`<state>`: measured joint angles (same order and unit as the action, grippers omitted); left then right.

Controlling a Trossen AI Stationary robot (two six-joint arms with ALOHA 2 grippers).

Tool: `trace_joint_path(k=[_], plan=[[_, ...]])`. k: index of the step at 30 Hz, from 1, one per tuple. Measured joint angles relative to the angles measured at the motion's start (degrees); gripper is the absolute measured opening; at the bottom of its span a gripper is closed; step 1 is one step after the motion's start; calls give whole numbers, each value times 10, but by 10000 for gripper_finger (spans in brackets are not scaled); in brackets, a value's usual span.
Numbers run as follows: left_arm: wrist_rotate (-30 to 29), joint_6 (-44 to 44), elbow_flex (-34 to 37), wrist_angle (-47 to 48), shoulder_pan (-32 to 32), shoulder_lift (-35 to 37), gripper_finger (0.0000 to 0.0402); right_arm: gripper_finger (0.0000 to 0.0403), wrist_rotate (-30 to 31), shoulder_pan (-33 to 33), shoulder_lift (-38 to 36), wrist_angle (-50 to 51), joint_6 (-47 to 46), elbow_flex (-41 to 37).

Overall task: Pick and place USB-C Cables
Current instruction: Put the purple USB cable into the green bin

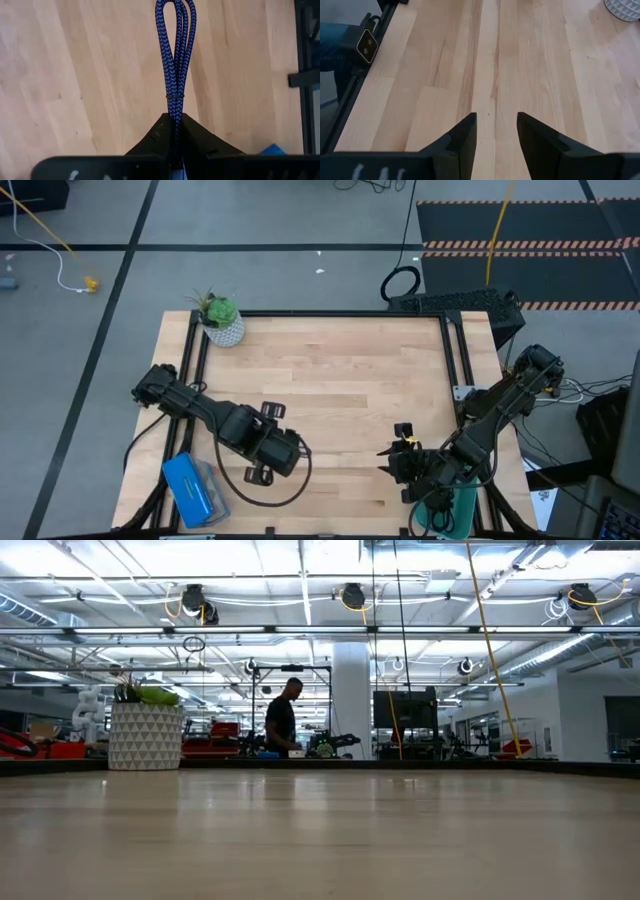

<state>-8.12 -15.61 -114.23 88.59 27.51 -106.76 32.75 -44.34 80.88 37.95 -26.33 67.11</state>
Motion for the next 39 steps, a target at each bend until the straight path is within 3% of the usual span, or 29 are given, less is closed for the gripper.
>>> trace_joint_path(k=[18,25,31,39], plan=[[-13,81,-136,14,-3,0,24,132,9,0,0,-5,0,0],[-75,92,-136,-1,-10,0,24,133,112,0,-9,-37,21,-1],[-90,124,-122,-94,-21,0,26,133,158,-3,-14,-137,109,-1],[-89,231,-38,-338,-15,-2,27,133,187,-19,-16,-251,196,-1]])
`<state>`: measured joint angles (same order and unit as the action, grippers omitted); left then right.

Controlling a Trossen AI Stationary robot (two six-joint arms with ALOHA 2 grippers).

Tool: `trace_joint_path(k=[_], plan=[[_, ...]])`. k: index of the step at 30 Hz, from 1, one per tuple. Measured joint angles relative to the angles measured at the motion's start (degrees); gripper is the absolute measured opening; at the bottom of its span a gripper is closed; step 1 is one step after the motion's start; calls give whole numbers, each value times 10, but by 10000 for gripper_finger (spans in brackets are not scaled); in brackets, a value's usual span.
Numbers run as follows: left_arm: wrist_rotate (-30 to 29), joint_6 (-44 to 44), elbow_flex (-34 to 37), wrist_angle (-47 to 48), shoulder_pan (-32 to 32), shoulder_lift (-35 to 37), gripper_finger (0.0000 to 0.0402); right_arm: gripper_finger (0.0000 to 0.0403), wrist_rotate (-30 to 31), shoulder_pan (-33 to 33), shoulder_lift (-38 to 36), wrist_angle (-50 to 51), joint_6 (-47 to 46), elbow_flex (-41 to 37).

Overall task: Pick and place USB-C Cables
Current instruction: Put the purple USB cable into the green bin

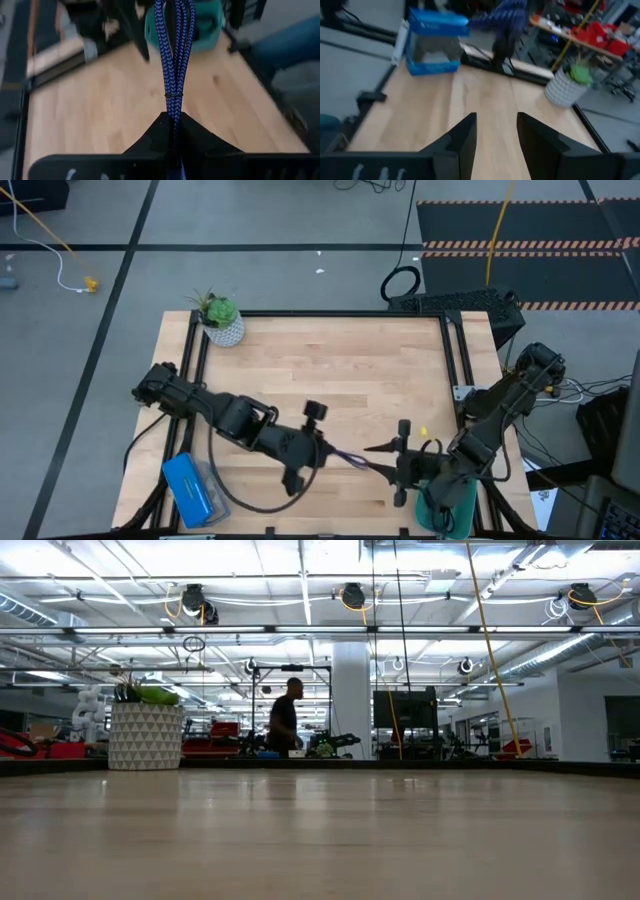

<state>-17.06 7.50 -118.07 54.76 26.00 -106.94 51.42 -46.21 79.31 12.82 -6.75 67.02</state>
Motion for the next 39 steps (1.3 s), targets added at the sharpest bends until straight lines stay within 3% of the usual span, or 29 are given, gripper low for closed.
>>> trace_joint_path(k=[6,16,26,31,39], plan=[[1,65,85,-184,5,0,28,133,9,-28,0,-86,70,0],[6,122,166,-371,9,0,28,133,23,-56,-1,-155,139,0],[33,139,201,-457,4,0,28,132,-60,-52,-1,-204,178,0],[44,139,201,-485,4,0,28,130,-66,-52,0,-227,196,1],[46,139,201,-487,4,0,28,56,-65,-52,0,-226,200,1]])
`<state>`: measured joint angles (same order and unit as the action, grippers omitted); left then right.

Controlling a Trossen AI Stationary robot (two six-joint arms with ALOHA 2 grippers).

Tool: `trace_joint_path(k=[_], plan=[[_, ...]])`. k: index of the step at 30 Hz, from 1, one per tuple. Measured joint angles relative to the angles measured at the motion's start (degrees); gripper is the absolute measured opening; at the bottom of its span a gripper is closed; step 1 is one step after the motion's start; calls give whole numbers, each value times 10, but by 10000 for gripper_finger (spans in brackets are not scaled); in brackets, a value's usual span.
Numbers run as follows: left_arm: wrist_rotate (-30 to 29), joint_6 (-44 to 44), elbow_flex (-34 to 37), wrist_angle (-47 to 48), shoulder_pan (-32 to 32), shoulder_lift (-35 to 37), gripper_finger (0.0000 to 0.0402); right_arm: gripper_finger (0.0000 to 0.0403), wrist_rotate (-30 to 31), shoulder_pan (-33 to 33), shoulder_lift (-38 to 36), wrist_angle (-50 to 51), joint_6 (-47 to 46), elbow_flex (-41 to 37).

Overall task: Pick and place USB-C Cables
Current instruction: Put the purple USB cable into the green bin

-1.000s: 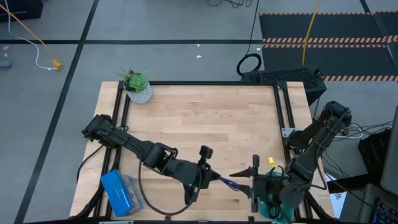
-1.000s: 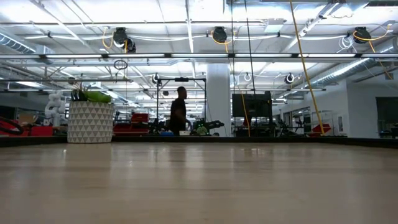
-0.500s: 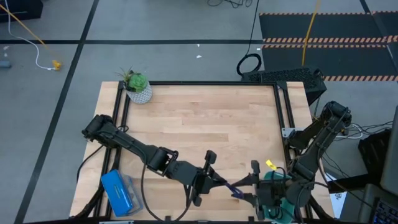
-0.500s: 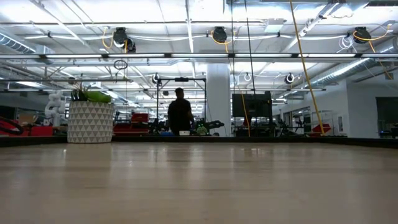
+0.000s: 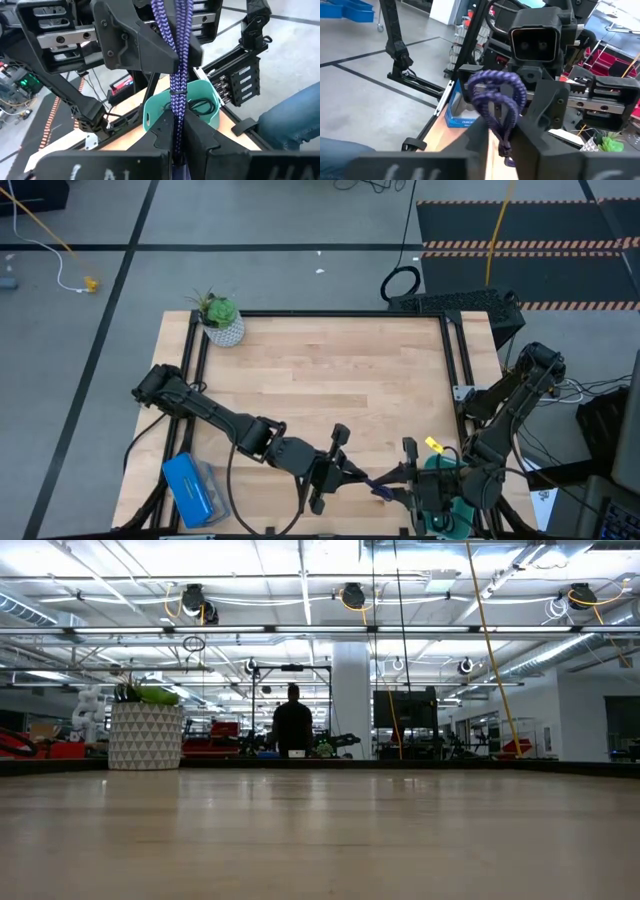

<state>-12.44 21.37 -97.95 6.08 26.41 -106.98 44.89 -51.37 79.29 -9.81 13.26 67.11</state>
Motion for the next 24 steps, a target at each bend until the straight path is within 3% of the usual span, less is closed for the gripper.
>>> trace_joint_path(k=[4,6,15,19,24], plan=[[2,-21,0,-1,0,0,30,12,1,0,0,-3,-6,0],[2,-27,0,-2,2,0,40,8,1,0,0,-3,-13,0],[-16,-126,0,-6,7,0,160,15,5,-21,0,-1,-65,0],[-72,-144,0,-4,18,0,192,11,14,-42,-1,3,-72,0],[-130,-142,0,12,38,0,201,10,58,-71,-20,47,-94,-1]])
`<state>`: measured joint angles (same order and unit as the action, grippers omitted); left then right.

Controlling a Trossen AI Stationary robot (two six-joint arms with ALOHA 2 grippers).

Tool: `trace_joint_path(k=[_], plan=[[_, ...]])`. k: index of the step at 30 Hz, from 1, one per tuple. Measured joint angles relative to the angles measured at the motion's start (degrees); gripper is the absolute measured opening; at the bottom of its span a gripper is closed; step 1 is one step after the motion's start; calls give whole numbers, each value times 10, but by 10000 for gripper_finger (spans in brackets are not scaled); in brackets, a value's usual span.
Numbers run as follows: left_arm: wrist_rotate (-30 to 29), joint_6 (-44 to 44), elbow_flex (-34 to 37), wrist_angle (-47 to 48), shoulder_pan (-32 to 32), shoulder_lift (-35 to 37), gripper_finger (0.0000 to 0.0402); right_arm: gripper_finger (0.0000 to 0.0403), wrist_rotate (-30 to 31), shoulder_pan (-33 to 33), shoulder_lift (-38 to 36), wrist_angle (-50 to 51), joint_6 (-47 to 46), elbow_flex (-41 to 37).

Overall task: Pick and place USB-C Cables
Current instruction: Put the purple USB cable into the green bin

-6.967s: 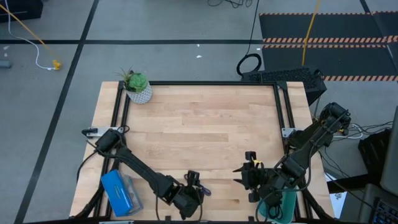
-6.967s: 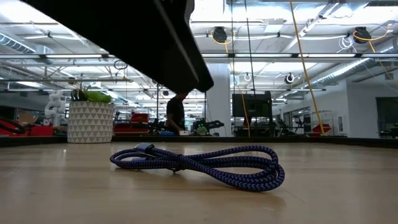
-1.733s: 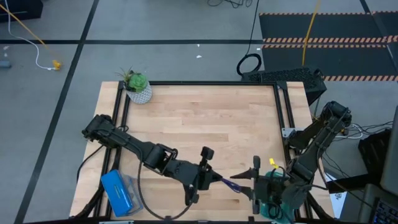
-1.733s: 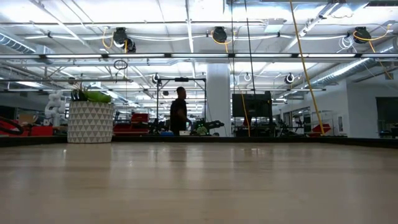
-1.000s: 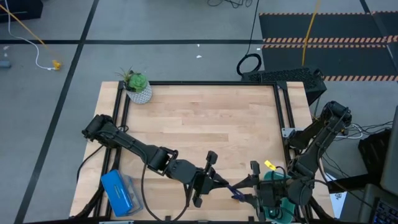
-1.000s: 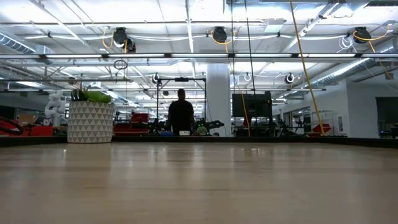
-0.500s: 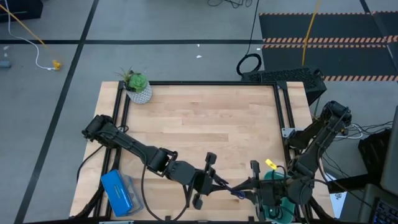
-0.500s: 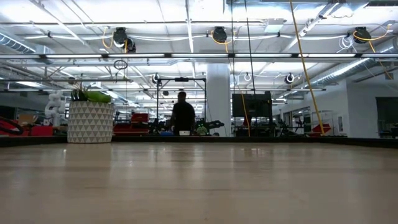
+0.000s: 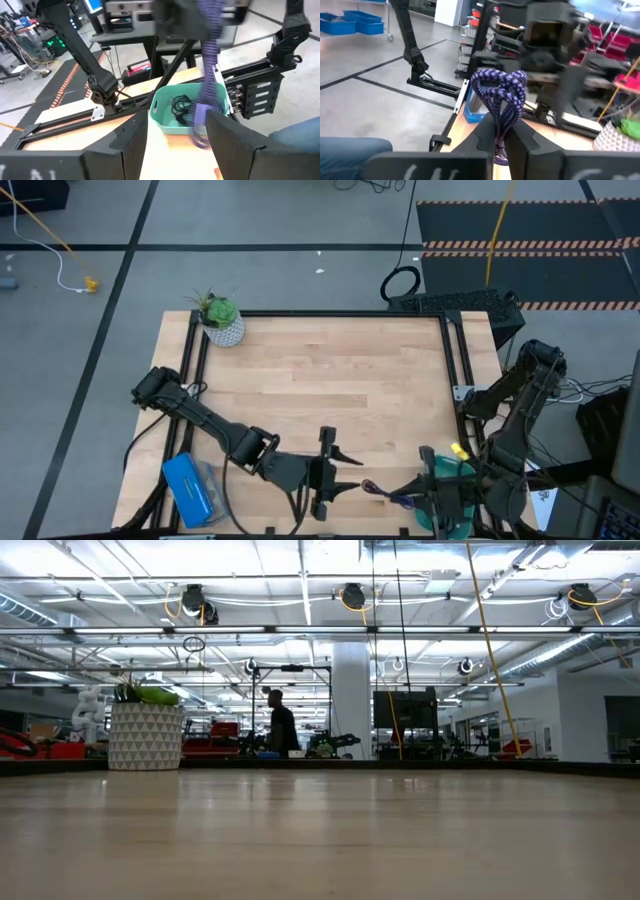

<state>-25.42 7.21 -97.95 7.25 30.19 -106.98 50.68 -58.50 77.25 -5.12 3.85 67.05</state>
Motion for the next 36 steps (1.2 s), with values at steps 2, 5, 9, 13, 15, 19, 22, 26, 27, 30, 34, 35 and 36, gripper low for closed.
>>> trace_joint_path(k=[2,5,9,13,15,19,22,26,27,30,34,35,36], plan=[[-11,-5,0,2,6,0,202,10,5,-10,-11,29,-29,0],[-17,-15,0,3,10,0,202,10,3,-26,-24,73,-79,0],[-18,-52,0,2,13,0,202,10,1,-50,-45,136,-159,0],[-19,-104,0,3,14,0,202,10,-8,-75,-60,199,-220,0],[-20,-126,0,3,14,0,202,10,-28,-84,-69,227,-248,0],[-45,-173,0,2,14,0,202,9,-50,-97,-84,286,-305,0],[-66,-200,0,3,15,0,202,9,-79,-103,-93,324,-347,0],[-97,-217,-1,-1,17,-7,202,9,-140,-108,-102,367,-403,0],[-101,-224,-1,-4,18,-12,202,9,-158,-108,-104,381,-418,0],[-118,-239,-1,-14,17,-23,202,9,-208,-107,-109,424,-459,0],[-127,-250,-1,-45,18,-32,202,9,-338,-107,-108,487,-486,0],[-128,-252,-1,-53,18,-35,202,9,-375,-107,-107,502,-486,0],[-128,-255,-1,-61,18,-39,202,9,-405,-108,-107,519,-491,0]])
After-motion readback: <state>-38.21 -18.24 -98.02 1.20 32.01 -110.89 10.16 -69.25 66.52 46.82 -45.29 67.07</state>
